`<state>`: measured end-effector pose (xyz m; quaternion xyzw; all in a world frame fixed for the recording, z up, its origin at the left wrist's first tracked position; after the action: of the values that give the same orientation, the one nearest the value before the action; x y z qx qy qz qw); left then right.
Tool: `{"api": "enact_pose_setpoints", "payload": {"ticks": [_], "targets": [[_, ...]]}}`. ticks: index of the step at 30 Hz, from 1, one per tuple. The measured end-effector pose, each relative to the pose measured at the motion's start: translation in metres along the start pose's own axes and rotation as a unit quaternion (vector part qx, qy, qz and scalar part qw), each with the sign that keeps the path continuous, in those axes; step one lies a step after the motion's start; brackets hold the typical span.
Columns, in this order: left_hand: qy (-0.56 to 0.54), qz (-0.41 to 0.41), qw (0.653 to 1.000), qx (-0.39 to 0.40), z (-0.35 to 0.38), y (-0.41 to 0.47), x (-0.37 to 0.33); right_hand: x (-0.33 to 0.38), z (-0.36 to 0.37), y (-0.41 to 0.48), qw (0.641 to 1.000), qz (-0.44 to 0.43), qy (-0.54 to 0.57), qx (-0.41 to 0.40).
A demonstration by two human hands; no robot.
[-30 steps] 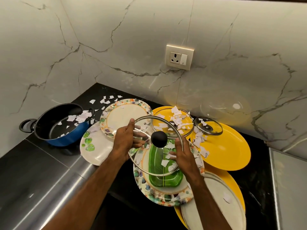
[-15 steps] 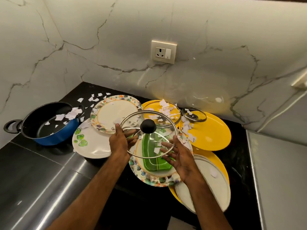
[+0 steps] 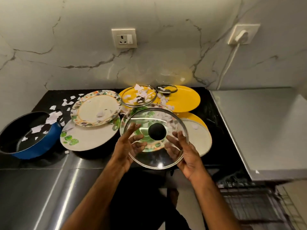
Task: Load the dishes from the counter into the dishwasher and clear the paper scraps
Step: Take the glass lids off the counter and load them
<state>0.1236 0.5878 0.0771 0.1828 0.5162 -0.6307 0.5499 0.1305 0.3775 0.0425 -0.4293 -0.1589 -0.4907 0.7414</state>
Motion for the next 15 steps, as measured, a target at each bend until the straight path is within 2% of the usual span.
{"api": "enact_pose_setpoints", "payload": {"ticks": [3, 7, 10, 13, 15], "targets": [[0.023, -0.013, 0.996, 0.089, 0.016, -0.026, 0.021, -0.008, -0.034, -0.036, 0.998, -0.031, 0.006, -0.063], [0.096, 0.014, 0.984, 0.15, 0.053, -0.046, 0.045, -0.013, -0.083, -0.064, 0.986, -0.068, 0.032, -0.151], [0.163, 0.047, 0.966, 0.196, 0.088, -0.062, 0.06, -0.015, -0.115, -0.076, 0.98, -0.051, 0.034, -0.187], [0.223, 0.052, 0.936, 0.269, 0.122, -0.089, 0.087, -0.012, -0.143, -0.091, 0.977, -0.032, 0.052, -0.203], [0.289, 0.077, 0.895, 0.33, 0.14, -0.101, 0.107, -0.005, -0.156, -0.103, 0.974, -0.035, 0.073, -0.213]]}}
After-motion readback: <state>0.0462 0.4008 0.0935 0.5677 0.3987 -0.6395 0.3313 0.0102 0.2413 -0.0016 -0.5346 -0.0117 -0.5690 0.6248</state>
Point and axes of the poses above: each hand's wrist, its own y-axis towards the middle knuckle, its own z-axis out of the palm, x = y × z, the point moved 4 cm from there along y, towards the middle knuckle
